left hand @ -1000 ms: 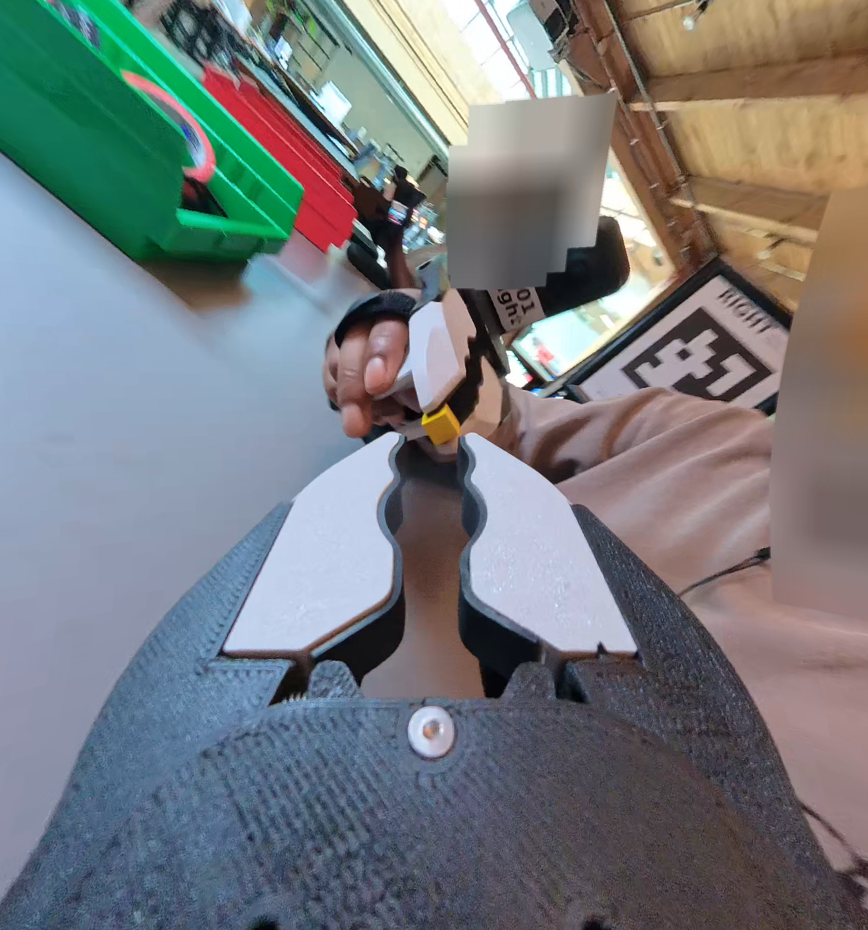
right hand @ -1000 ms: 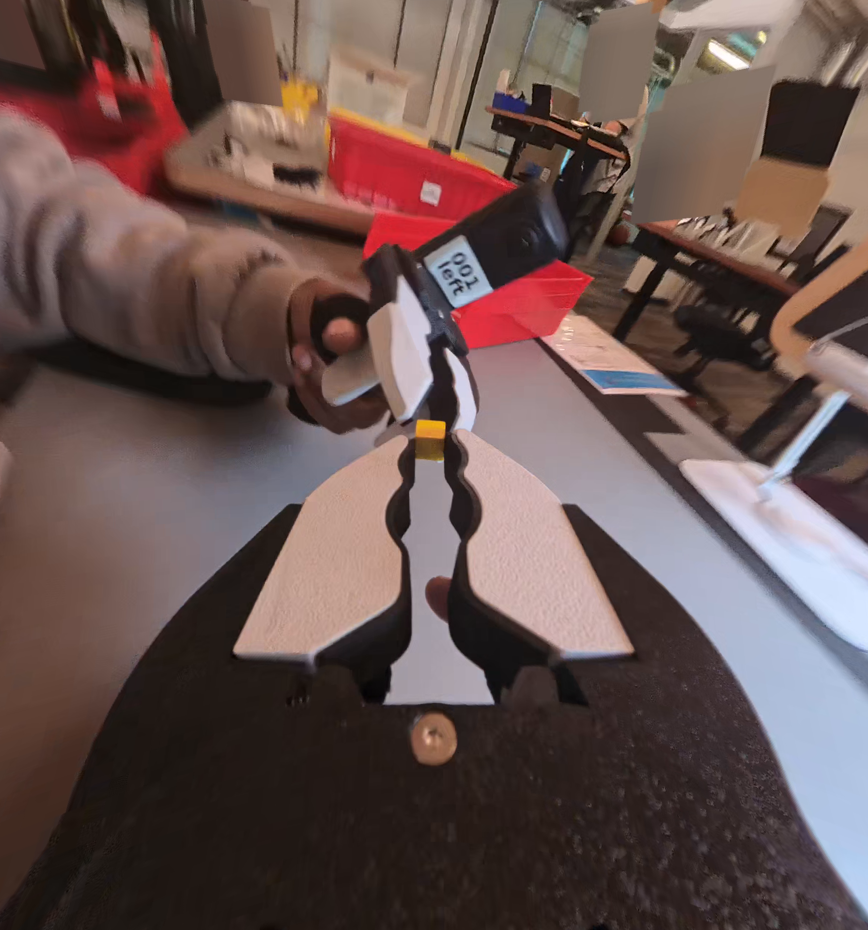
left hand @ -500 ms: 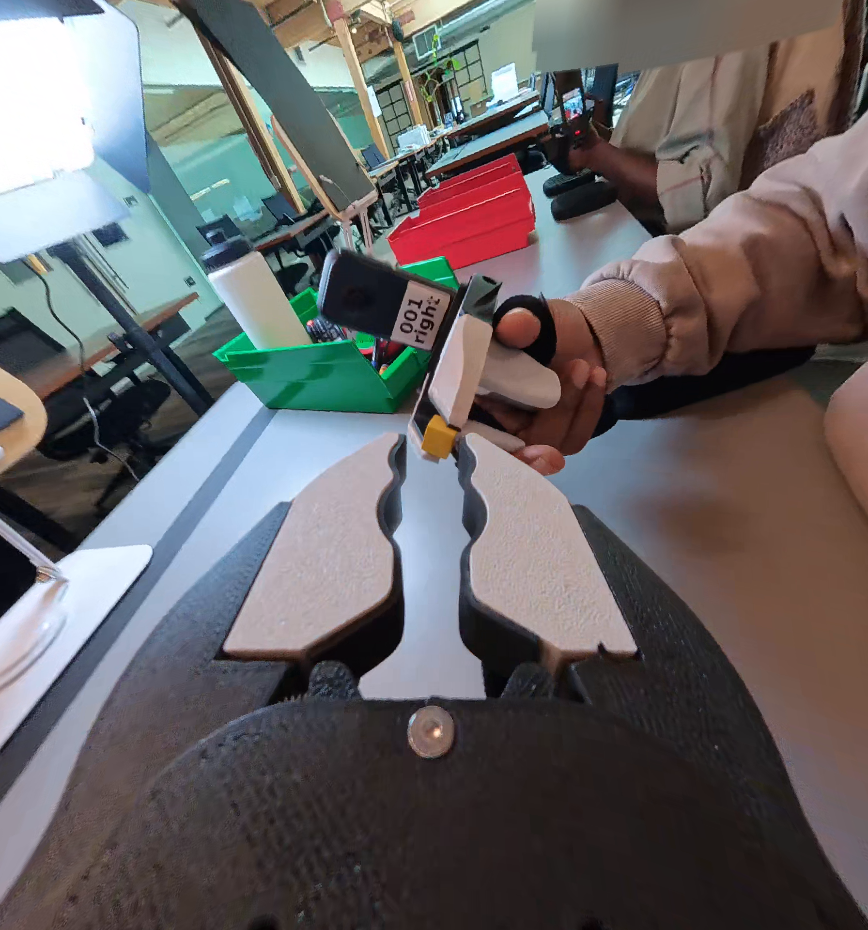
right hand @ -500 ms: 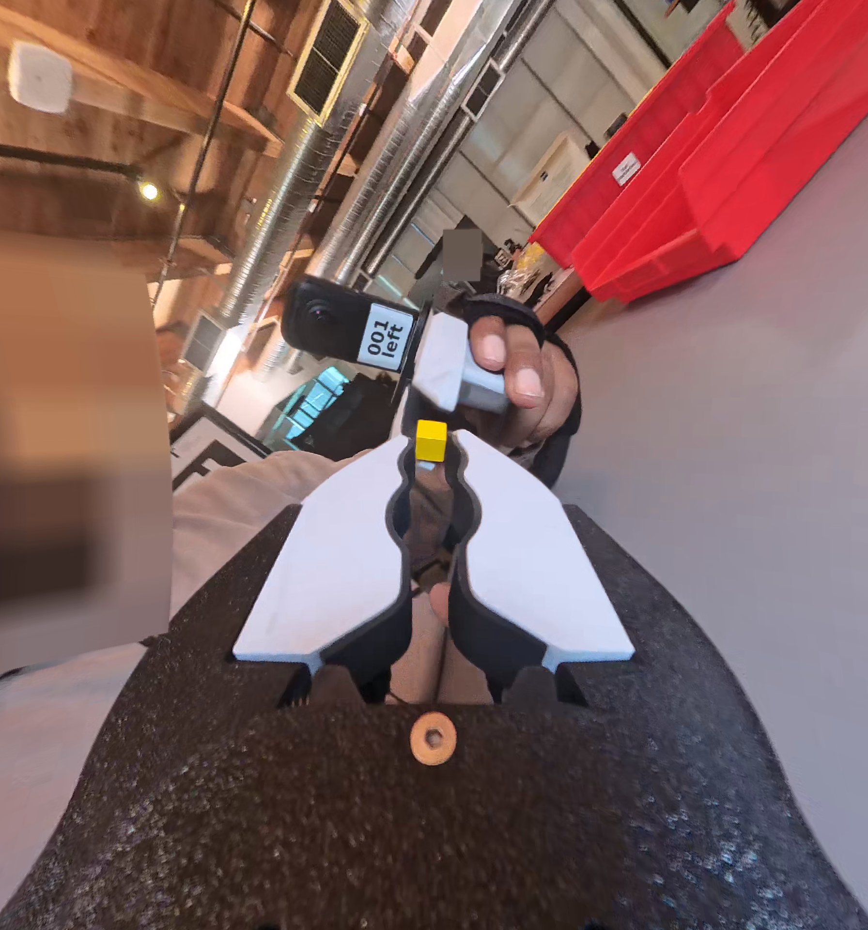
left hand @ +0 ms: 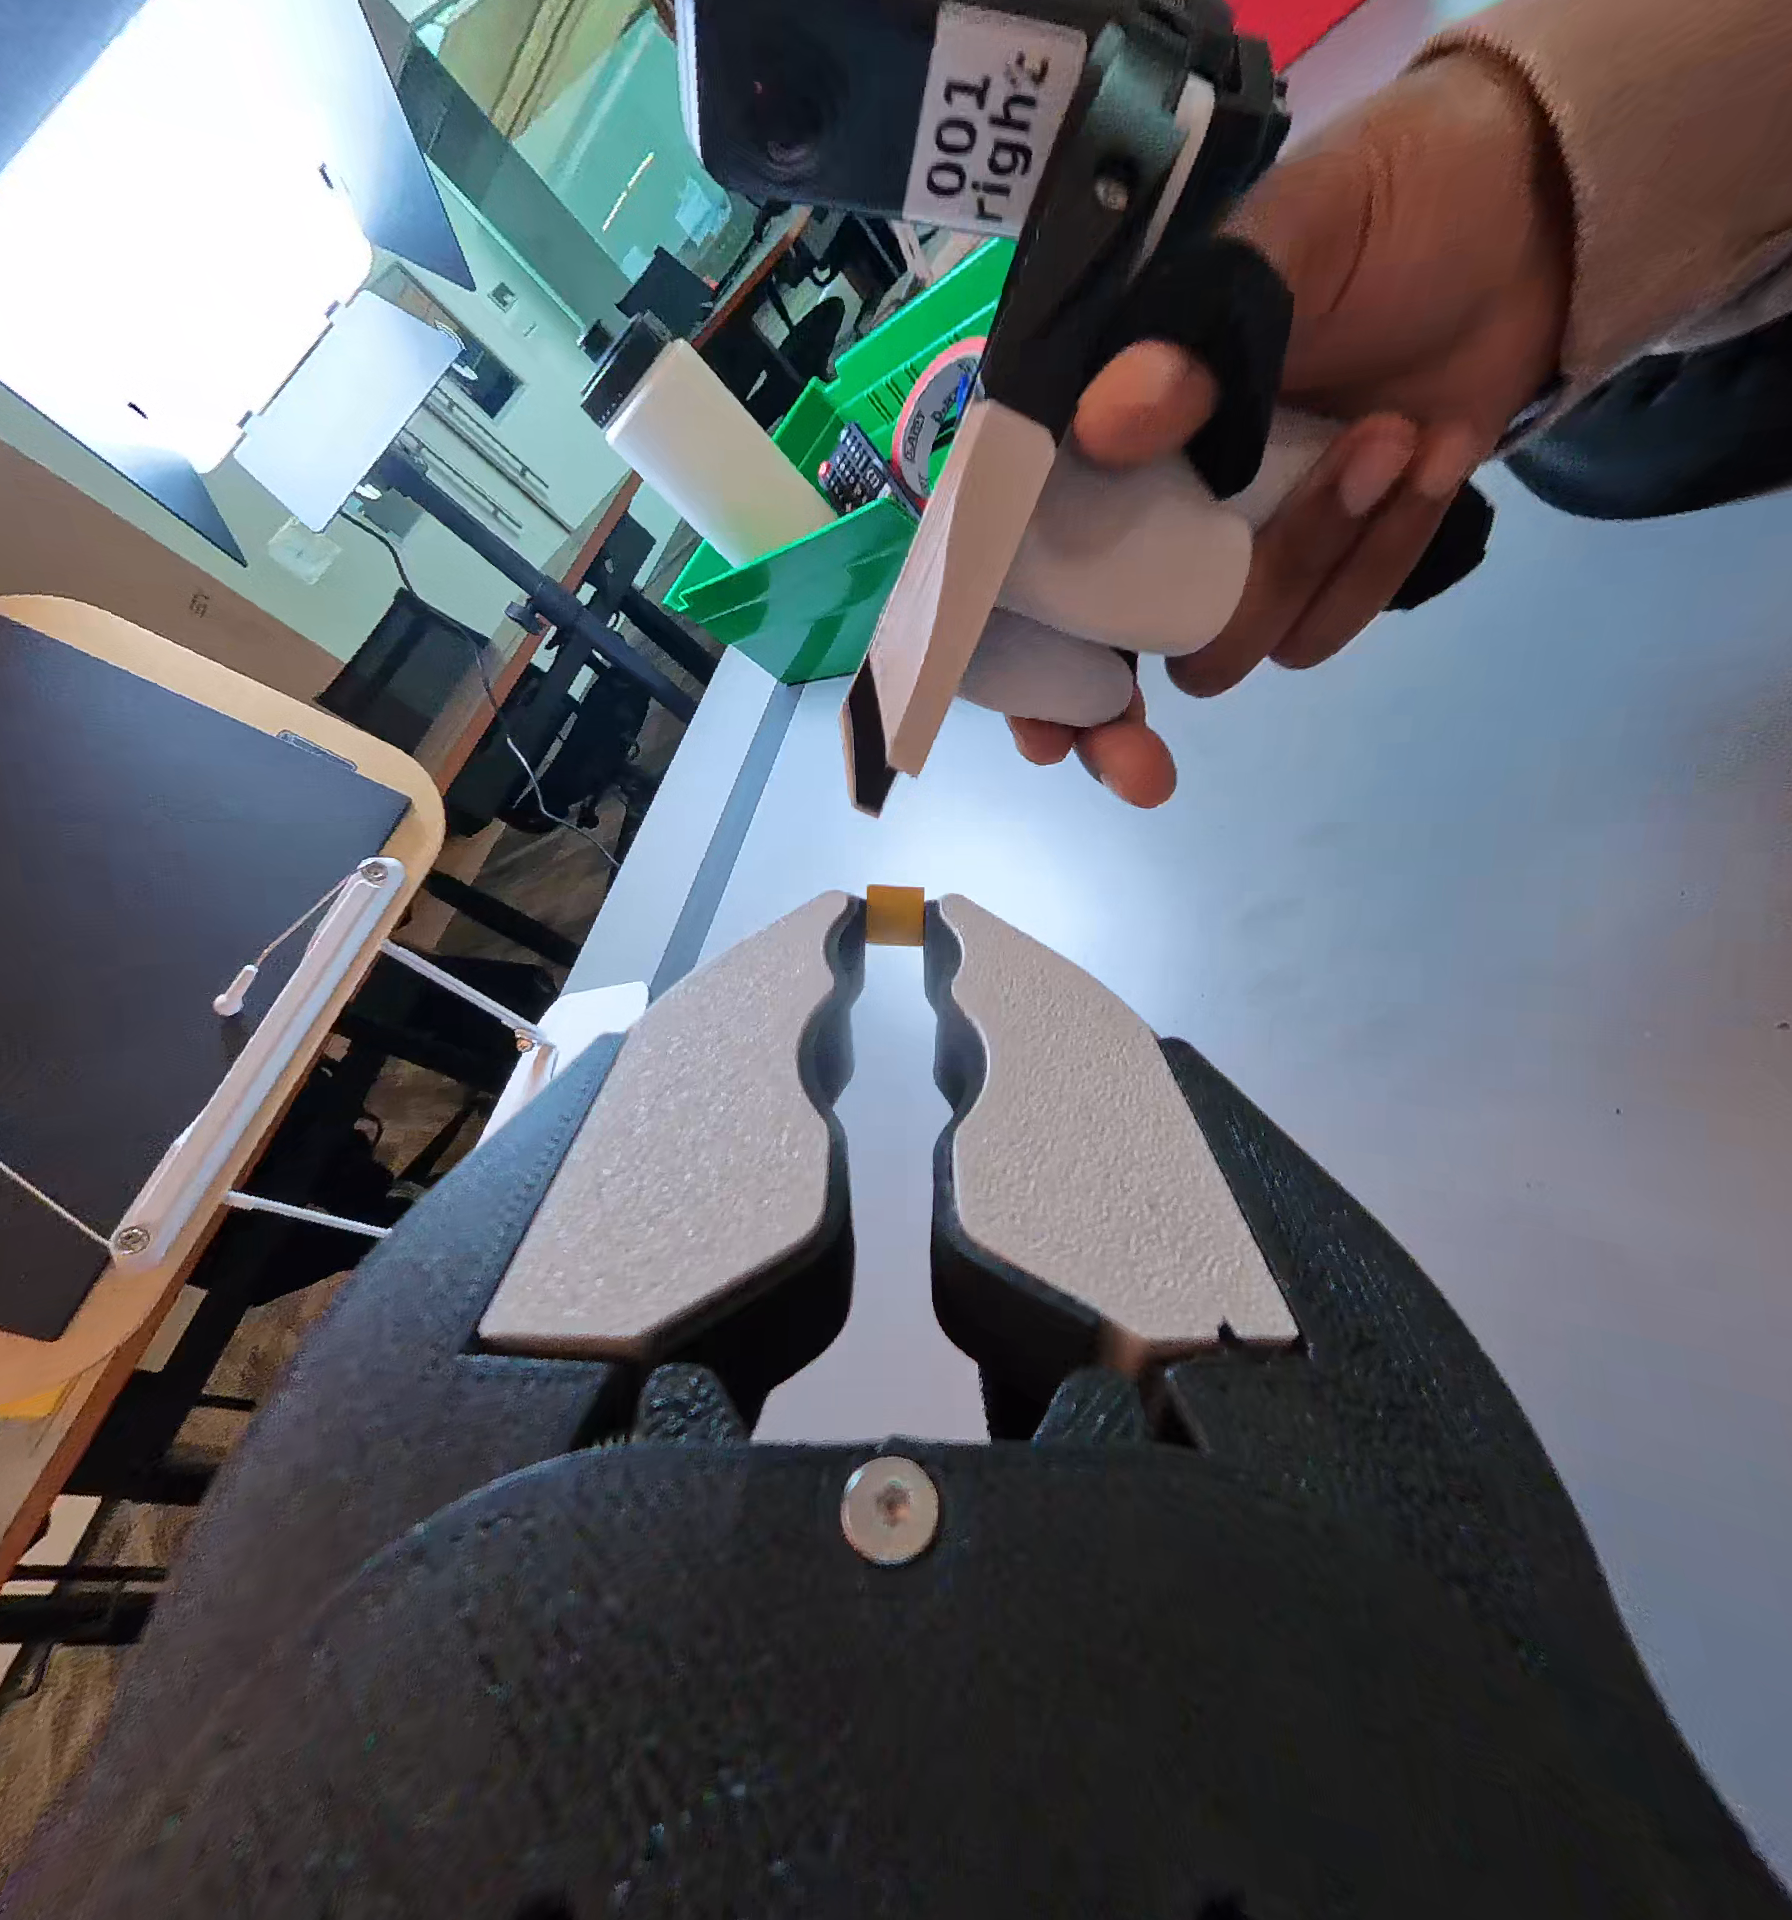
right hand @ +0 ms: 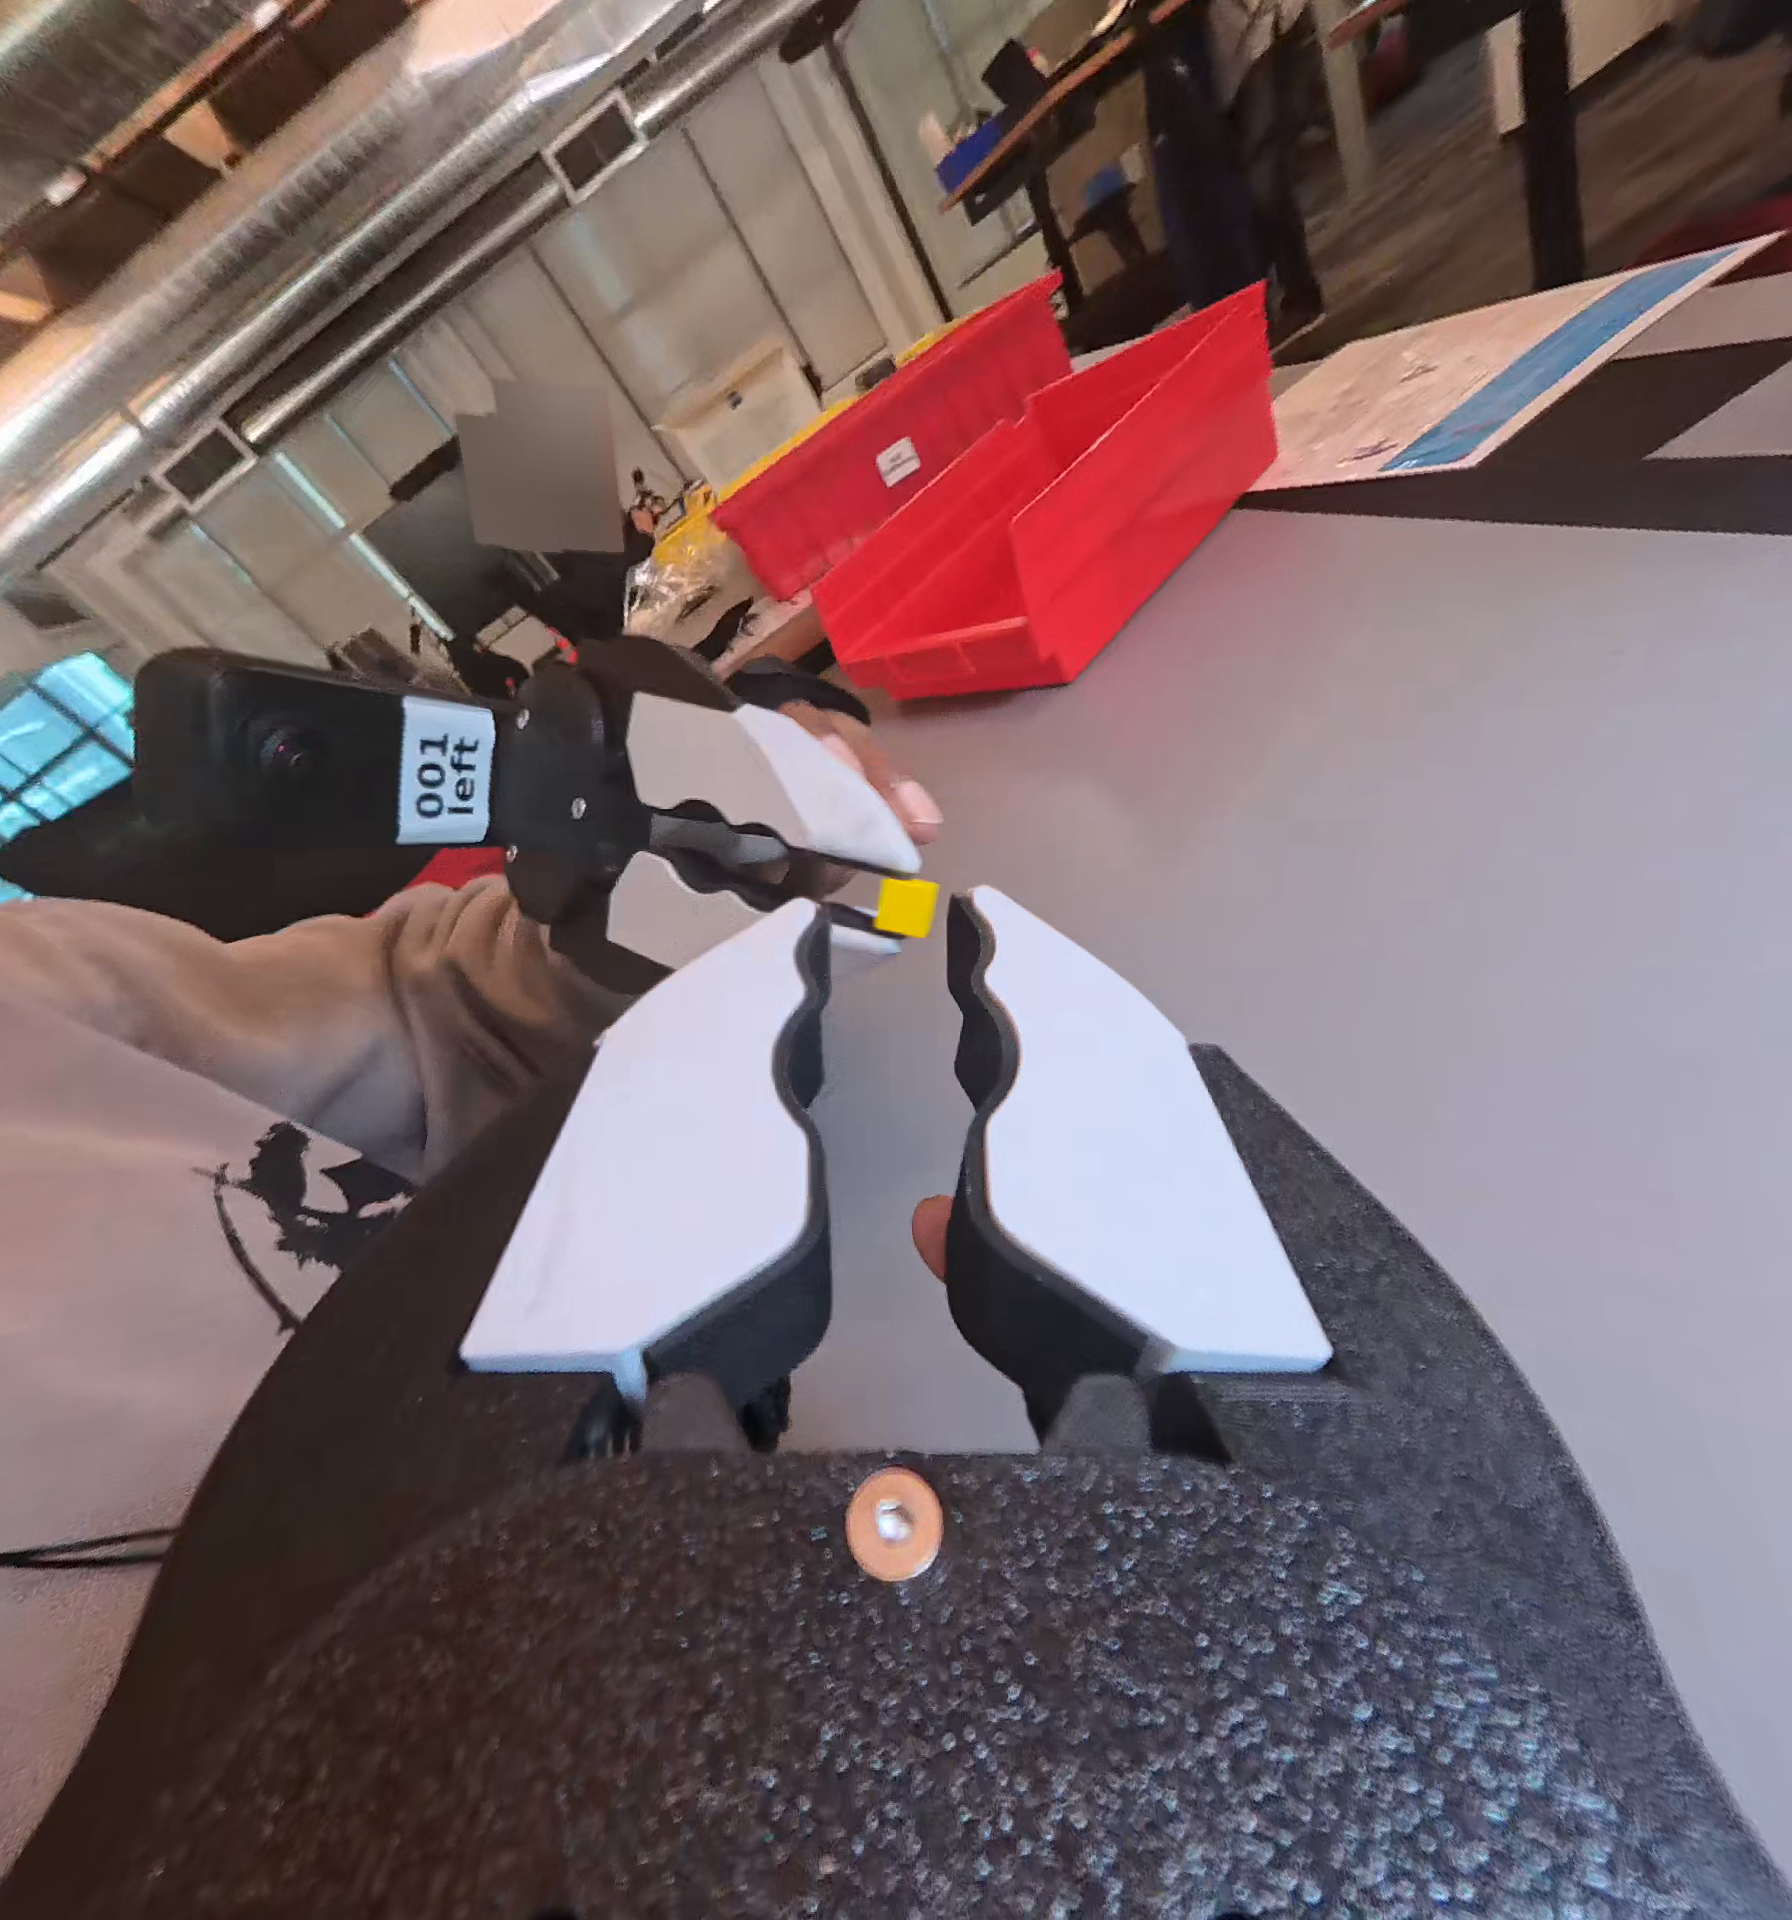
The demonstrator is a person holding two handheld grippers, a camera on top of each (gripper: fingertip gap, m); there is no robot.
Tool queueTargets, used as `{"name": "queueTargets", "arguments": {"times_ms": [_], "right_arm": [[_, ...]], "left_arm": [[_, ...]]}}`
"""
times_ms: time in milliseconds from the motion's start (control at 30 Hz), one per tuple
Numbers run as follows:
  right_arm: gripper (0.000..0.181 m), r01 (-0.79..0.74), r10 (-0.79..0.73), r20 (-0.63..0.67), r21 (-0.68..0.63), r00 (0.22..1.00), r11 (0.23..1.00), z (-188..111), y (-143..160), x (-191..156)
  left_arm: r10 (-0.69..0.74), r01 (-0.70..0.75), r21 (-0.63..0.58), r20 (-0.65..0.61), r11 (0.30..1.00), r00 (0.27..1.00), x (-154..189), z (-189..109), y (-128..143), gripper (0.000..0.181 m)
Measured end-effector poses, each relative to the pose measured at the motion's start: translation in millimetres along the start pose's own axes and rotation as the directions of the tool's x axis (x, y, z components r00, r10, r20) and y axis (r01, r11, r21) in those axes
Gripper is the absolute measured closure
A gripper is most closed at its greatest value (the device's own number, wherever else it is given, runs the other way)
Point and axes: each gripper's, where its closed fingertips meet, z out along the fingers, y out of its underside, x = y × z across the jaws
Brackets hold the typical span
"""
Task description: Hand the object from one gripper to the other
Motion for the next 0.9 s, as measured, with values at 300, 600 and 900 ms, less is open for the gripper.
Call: {"name": "queueTargets", "arguments": {"times_ms": [300,600,900], "right_arm": [[0.17,-0.171,0.179,0.169,-0.061,0.969,0.983,8.5,15.6,-11.1],[0.17,-0.275,0.253,0.601,-0.056,0.759,0.96,-12.7,-3.0,-67.9],[0.17,-0.292,0.313,0.694,-0.153,0.648,0.944,-12.0,10.6,-86.7]], "left_arm": [[0.069,-0.067,0.069,-0.029,0.995,0.997,12.5,-3.3,-15.0,0.171],[-0.093,0.18,0.386,-0.233,0.905,0.968,17.2,-33.3,-59.9,0.154],[-0.006,0.104,0.425,-0.225,0.899,0.974,31.6,-40.8,-77.1,0.17]]}}
